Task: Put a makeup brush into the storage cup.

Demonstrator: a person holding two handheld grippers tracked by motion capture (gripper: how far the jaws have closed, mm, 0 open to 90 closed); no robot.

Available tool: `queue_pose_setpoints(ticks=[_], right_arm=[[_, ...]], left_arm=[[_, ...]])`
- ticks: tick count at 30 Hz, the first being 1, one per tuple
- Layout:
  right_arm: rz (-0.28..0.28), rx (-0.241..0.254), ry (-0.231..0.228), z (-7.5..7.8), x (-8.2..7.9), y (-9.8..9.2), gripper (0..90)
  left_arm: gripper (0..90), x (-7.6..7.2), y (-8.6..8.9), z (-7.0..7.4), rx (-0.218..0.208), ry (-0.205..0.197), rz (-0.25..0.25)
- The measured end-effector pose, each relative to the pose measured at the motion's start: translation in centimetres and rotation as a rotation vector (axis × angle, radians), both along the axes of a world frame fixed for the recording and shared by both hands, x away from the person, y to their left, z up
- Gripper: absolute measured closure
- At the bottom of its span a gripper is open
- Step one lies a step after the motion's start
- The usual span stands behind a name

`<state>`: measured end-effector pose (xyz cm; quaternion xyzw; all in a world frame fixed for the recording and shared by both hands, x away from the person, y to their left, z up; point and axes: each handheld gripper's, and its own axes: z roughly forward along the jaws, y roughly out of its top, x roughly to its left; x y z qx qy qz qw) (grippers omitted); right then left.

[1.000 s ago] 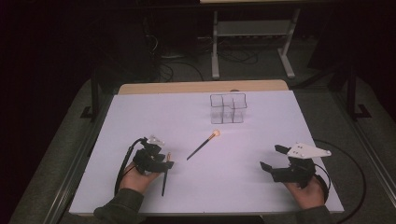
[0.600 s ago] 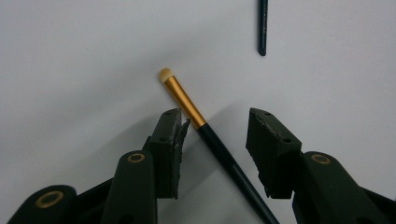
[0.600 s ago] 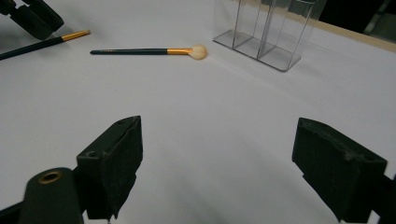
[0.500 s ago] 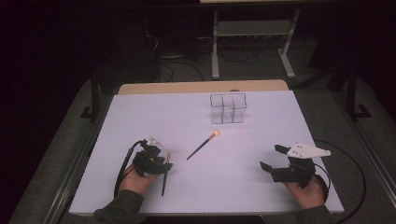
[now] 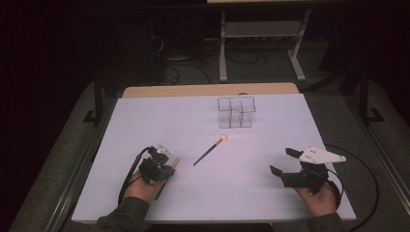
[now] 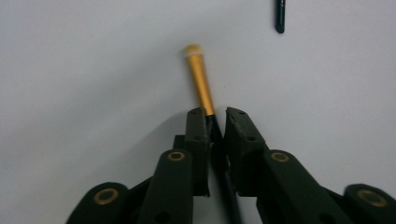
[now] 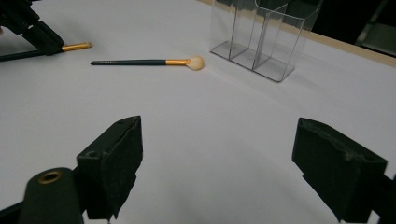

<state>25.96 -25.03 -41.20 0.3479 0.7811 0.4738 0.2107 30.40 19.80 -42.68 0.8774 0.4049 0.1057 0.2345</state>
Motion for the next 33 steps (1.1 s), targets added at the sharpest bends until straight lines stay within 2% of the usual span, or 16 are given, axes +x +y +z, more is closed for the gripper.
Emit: queue_pose_setpoints(ticks=[5, 8, 10, 16, 19, 21, 26, 27, 31, 33], right_arm=[[0.002, 0.000, 0.005, 0.1, 0.0, 0.3, 15.4], [0.008, -0.006, -0.002, 0.1, 0.1, 0.4, 15.5], [0.013, -0.008, 0.011, 0.0, 0.0, 0.5, 17.2], [0.011, -0.005, 0.016, -0.1, 0.1, 0.3, 17.5], [0.014, -0.005, 0.020, -0.2, 0.1, 0.3, 17.5], [0.017, -0.008, 0.025, -0.2, 0.2, 0.4, 17.5], [0.021, -0.016, 0.036, -0.4, 0.2, 0.6, 17.5], [0.028, -0.022, 0.036, -0.4, 0.2, 0.7, 17.5], [0.037, -0.024, 0.043, -0.5, 0.2, 0.8, 17.5], [0.043, -0.029, 0.051, -0.6, 0.3, 1.0, 17.5]], left_arm=[[83.3, 0.4, 0.0, 0.1, 0.006, 0.022, -0.029], [83.4, 0.9, 0.1, 0.3, 0.022, 0.055, -0.078], [83.4, 1.1, 0.0, 0.4, 0.035, 0.063, -0.100], [83.5, 1.3, 0.2, 0.4, 0.023, 0.076, -0.102], [83.5, 1.4, 0.4, 0.5, 0.026, 0.061, -0.094], [83.5, 1.5, 0.7, 0.6, 0.002, 0.075, -0.087], [83.5, 1.5, 0.8, 0.8, -0.004, 0.074, -0.099], [83.5, 1.4, 0.9, 0.9, -0.020, 0.082, -0.100], [83.5, 1.3, 1.1, 1.2, -0.036, 0.072, -0.118], [83.5, 1.1, 1.0, 1.3, -0.053, 0.068, -0.105]])
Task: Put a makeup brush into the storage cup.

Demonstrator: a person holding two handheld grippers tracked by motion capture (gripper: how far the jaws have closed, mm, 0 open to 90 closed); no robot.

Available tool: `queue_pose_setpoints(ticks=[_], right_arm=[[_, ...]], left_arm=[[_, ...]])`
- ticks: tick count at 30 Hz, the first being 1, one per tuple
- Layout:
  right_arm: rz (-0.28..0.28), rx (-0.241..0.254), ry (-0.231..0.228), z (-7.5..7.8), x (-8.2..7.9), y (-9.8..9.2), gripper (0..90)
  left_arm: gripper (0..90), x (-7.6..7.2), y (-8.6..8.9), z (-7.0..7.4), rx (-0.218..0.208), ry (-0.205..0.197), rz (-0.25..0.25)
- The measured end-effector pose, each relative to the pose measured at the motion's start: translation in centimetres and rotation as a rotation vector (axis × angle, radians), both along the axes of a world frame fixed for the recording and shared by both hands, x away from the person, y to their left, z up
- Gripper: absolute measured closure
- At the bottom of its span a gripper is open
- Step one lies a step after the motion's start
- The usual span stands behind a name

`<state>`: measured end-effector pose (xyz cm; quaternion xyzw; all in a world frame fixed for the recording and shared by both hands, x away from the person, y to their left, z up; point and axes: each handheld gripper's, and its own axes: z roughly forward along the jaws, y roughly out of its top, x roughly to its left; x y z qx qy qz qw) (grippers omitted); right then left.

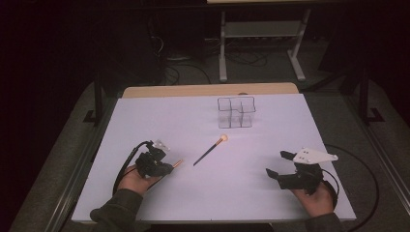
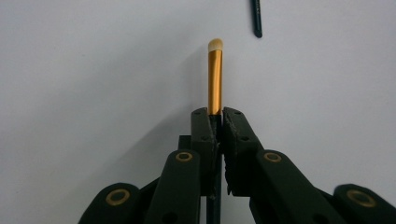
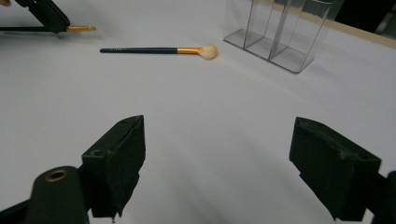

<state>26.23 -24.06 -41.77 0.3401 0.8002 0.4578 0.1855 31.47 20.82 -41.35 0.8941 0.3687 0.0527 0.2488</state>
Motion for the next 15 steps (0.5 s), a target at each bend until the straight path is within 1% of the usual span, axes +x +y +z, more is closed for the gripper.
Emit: queue_pose_setpoints(ticks=[1, 2, 3, 4, 5, 7, 8, 9, 10, 11, 12, 13, 14, 15], right_arm=[[0.001, 0.000, 0.007, 0.0, 0.0, 0.1, 17.5], [0.001, 0.000, 0.007, 0.0, 0.0, 0.1, 17.5], [0.005, -0.002, 0.007, 0.0, 0.0, 0.1, 17.5], [0.009, -0.006, 0.008, -0.1, 0.0, 0.2, 17.5], [0.012, -0.005, 0.010, -0.1, 0.0, 0.3, 17.5], [0.014, -0.005, 0.012, -0.1, 0.0, 0.3, 17.5], [0.016, -0.005, 0.014, -0.1, -0.1, 0.3, 17.5], [0.026, -0.004, 0.017, -0.1, 0.0, 0.4, 17.5], [0.029, -0.005, 0.019, -0.1, 0.0, 0.5, 17.5], [0.029, -0.005, 0.019, -0.1, 0.0, 0.5, 17.5], [0.037, -0.006, 0.019, -0.2, 0.0, 0.6, 17.5], [0.038, -0.006, 0.027, -0.3, 0.0, 0.7, 17.5], [0.043, -0.009, 0.026, -0.3, 0.0, 0.8, 17.4], [0.043, -0.009, 0.026, -0.3, 0.0, 0.8, 17.4]], left_arm=[[83.5, 0.0, 0.2, 0.2, 0.001, 0.004, -0.022], [83.5, 0.0, 0.2, 0.2, 0.001, 0.004, -0.022], [83.5, -0.1, 0.1, 0.2, -0.022, 0.001, -0.005], [83.5, 0.0, 0.3, 0.5, -0.021, 0.004, -0.019], [83.5, -0.1, 0.3, 0.5, -0.029, 0.002, -0.015], [83.5, -0.1, 0.4, 0.6, -0.030, 0.003, -0.021], [83.5, -0.1, 0.4, 0.7, -0.034, -0.006, -0.020], [83.5, -0.2, 0.6, 1.0, -0.049, -0.013, -0.019], [83.5, -0.3, 0.7, 1.2, -0.048, -0.008, -0.023], [83.5, -0.3, 0.7, 1.2, -0.048, -0.008, -0.023], [83.5, -0.3, 0.8, 1.4, -0.048, -0.011, -0.035], [83.5, -0.3, 0.8, 1.4, -0.048, -0.011, -0.035], [83.5, -0.3, 1.0, 1.6, -0.059, -0.016, -0.037], [83.5, -0.3, 1.0, 1.6, -0.059, -0.016, -0.037]])
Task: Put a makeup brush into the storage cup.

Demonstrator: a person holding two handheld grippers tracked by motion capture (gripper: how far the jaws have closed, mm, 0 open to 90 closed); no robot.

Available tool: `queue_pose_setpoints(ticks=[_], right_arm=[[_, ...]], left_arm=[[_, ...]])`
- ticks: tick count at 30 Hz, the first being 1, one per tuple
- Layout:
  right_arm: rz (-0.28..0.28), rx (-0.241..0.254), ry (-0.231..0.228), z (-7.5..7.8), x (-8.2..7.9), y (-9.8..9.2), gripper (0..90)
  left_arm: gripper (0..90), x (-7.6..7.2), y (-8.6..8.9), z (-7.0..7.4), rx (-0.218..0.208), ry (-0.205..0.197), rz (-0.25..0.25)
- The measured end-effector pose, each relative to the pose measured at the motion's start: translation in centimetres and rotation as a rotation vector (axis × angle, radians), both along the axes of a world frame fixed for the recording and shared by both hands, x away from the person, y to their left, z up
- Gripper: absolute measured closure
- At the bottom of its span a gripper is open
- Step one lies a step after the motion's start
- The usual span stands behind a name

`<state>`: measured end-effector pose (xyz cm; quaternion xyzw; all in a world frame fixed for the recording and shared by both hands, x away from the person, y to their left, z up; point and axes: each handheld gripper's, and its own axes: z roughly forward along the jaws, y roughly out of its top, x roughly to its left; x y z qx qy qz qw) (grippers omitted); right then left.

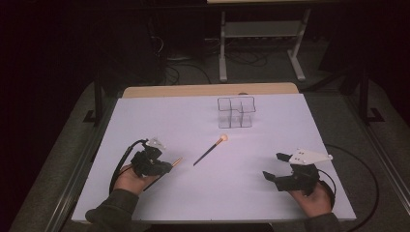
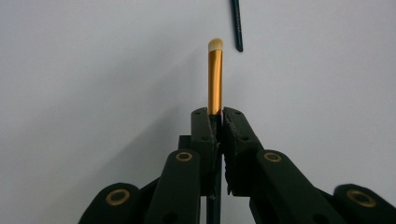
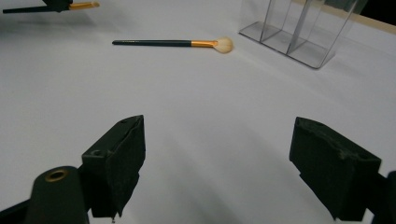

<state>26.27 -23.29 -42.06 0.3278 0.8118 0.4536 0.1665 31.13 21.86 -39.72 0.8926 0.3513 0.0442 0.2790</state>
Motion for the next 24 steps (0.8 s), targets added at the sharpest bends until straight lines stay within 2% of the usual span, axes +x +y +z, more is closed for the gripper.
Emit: queue_pose_setpoints(ticks=[5, 6, 7, 9, 12, 13, 16, 17, 19, 21, 24], right_arm=[[0.015, -0.010, 0.018, -0.2, 0.1, 0.5, 16.4], [0.010, -0.009, 0.021, -0.2, 0.2, 0.5, 15.5], [0.015, -0.010, 0.022, -0.2, 0.2, 0.7, 15.6], [0.013, -0.009, 0.027, -0.2, 0.2, 0.8, 15.6], [0.026, -0.008, 0.023, -0.2, 0.2, 1.1, 15.5], [0.039, -0.009, 0.024, -0.2, 0.2, 1.3, 15.4], [0.051, -0.017, 0.032, -0.2, 0.2, 1.5, 15.4], [0.060, -0.022, 0.033, -0.3, 0.3, 1.8, 15.5], [0.076, -0.026, 0.038, -0.2, 0.3, 1.9, 16.6], [0.085, -0.020, 0.041, 0.0, 0.3, 2.0, 16.7], [0.092, -0.017, 0.049, 0.2, 0.3, 2.1, 16.8]], left_arm=[[83.5, -0.1, 0.2, 0.4, -0.023, -0.011, -0.008], [83.5, -0.1, 0.3, 0.5, -0.022, -0.007, -0.015], [83.5, -0.3, 0.3, 0.6, -0.043, -0.004, -0.004], [83.5, -0.3, 0.4, 0.7, -0.044, -0.002, -0.009], [83.5, -0.3, 0.4, 0.8, -0.055, -0.006, -0.014], [83.5, -0.4, 0.4, 0.9, -0.072, 0.001, -0.012], [83.5, -0.5, 0.4, 1.1, -0.074, 0.000, -0.024], [83.5, -0.5, 0.4, 1.2, -0.092, -0.002, -0.026], [83.5, -0.5, 0.5, 1.3, -0.095, 0.000, -0.034], [83.5, -0.6, 0.4, 1.5, -0.116, -0.005, -0.041], [83.5, -0.6, 0.4, 1.7, -0.112, -0.009, -0.055]])
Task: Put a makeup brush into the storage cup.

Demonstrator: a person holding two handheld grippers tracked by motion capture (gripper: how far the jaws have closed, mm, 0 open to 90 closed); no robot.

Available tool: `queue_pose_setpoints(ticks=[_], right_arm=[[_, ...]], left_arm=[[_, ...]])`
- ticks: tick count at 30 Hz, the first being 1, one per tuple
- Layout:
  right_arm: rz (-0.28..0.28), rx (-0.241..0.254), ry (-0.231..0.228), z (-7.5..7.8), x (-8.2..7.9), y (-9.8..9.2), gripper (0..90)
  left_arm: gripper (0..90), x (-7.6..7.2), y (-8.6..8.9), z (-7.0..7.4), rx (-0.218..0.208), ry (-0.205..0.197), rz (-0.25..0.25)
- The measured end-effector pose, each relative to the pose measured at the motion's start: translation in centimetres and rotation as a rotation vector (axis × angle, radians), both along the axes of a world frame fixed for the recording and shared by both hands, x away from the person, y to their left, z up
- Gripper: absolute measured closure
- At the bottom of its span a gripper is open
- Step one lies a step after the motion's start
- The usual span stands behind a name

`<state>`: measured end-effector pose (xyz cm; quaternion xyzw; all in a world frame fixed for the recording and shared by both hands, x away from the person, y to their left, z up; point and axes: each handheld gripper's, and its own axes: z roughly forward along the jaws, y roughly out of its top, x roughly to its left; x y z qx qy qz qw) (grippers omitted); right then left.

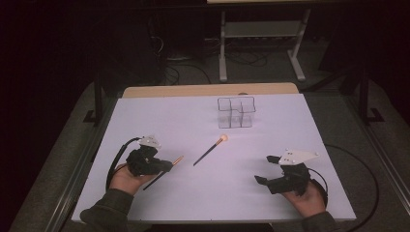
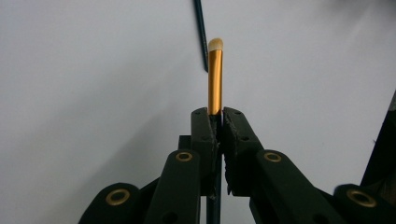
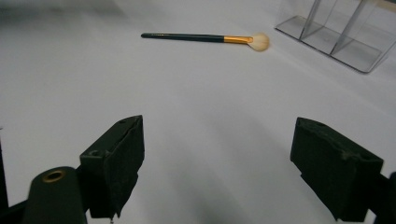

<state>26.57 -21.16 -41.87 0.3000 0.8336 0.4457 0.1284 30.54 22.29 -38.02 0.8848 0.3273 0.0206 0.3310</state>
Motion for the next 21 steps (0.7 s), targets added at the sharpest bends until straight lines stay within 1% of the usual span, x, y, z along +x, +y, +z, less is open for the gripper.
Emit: queue_pose_setpoints(ticks=[1, 2, 3, 4, 5, 6, 7, 8, 9, 10, 11, 12, 13, 14, 16, 17, 21], right_arm=[[0.008, 0.000, -0.006, 0.1, 0.1, 0.0, 16.8], [0.008, 0.002, -0.002, 0.2, 0.1, 0.1, 16.7], [0.013, 0.009, 0.005, 0.4, 0.2, 0.2, 15.7], [0.013, 0.009, 0.005, 0.4, 0.2, 0.2, 15.7], [0.015, 0.011, 0.003, 0.5, 0.2, 0.3, 15.3], [0.026, 0.014, 0.003, 0.6, 0.3, 0.4, 15.3], [0.022, 0.014, 0.010, 0.7, 0.3, 0.5, 15.1], [0.022, 0.014, 0.010, 0.7, 0.3, 0.5, 15.1], [0.033, 0.014, 0.012, 0.9, 0.4, 0.7, 15.0], [0.038, 0.011, 0.017, 1.0, 0.4, 0.8, 14.9], [0.049, 0.007, 0.019, 1.0, 0.5, 1.0, 14.8], [0.049, 0.007, 0.019, 1.0, 0.5, 1.0, 14.8], [0.062, 0.005, 0.018, 1.1, 0.6, 1.2, 14.8], [0.062, 0.005, 0.018, 1.1, 0.6, 1.2, 14.8], [0.071, 0.005, 0.014, 1.3, 0.6, 1.4, 14.8], [0.076, 0.004, 0.017, 1.3, 0.7, 1.5, 14.8], [0.085, 0.005, 0.021, 1.4, 1.0, 1.8, 14.8]], left_arm=[[83.5, 0.0, 0.0, 0.1, 0.005, 0.000, -0.009], [83.5, -0.1, -0.1, 0.2, -0.016, -0.003, 0.007], [83.5, -0.2, -0.1, 0.3, -0.021, 0.001, 0.008], [83.5, -0.1, 0.0, 0.5, -0.006, -0.004, -0.012], [83.5, -0.1, 0.0, 0.5, -0.006, -0.006, -0.015], [83.5, -0.2, 0.0, 0.6, -0.008, -0.007, -0.016], [83.5, -0.2, -0.1, 0.6, -0.023, -0.007, -0.006], [83.5, -0.2, -0.1, 0.6, -0.025, -0.005, -0.007], [83.5, -0.1, -0.1, 0.7, -0.015, -0.007, -0.023], [83.5, -0.1, -0.1, 0.7, -0.015, -0.007, -0.023], [83.5, -0.2, -0.2, 0.6, -0.029, -0.005, -0.013], [83.5, -0.2, -0.3, 0.6, -0.031, -0.005, -0.014], [83.5, -0.1, -0.3, 0.6, -0.022, -0.008, -0.025], [83.5, -0.1, -0.4, 0.6, -0.028, -0.002, -0.019], [83.5, -0.1, -0.4, 0.7, -0.022, -0.005, -0.031], [83.5, -0.1, -0.6, 0.7, -0.037, -0.001, -0.025], [83.5, 0.0, -0.7, 0.9, -0.043, -0.001, -0.033]])
